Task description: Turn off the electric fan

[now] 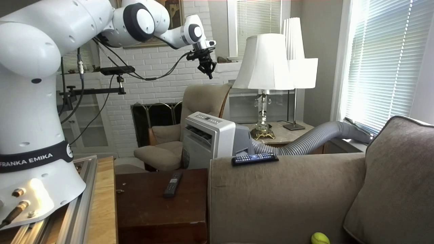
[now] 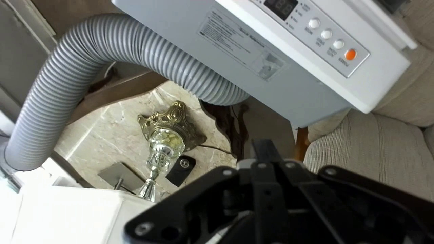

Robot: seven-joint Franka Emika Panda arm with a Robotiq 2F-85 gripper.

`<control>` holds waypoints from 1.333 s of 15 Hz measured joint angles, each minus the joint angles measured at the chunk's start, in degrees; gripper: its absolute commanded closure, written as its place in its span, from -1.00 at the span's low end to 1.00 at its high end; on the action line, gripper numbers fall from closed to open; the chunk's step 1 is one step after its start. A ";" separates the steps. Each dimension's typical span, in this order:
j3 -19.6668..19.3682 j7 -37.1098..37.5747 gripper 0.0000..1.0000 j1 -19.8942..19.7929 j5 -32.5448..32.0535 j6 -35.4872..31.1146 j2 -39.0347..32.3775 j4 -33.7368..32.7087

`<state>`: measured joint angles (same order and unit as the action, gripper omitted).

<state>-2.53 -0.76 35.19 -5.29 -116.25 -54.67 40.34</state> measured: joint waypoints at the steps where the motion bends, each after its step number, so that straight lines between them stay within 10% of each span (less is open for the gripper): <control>1: 0.02 -1.45 1.00 -0.55 0.01 2.16 1.08 0.03; 3: 0.06 -3.38 1.00 -1.50 0.06 5.83 3.12 0.22; 4: 0.06 -3.91 0.48 -1.95 0.06 7.26 4.13 0.56; 15: -2.73 -0.42 -0.92 -4.05 0.02 13.35 23.77 20.67; 20: -3.56 1.64 -1.00 -4.40 0.44 13.24 34.13 32.94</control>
<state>-6.09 0.88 30.79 -4.85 -103.01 -20.55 73.28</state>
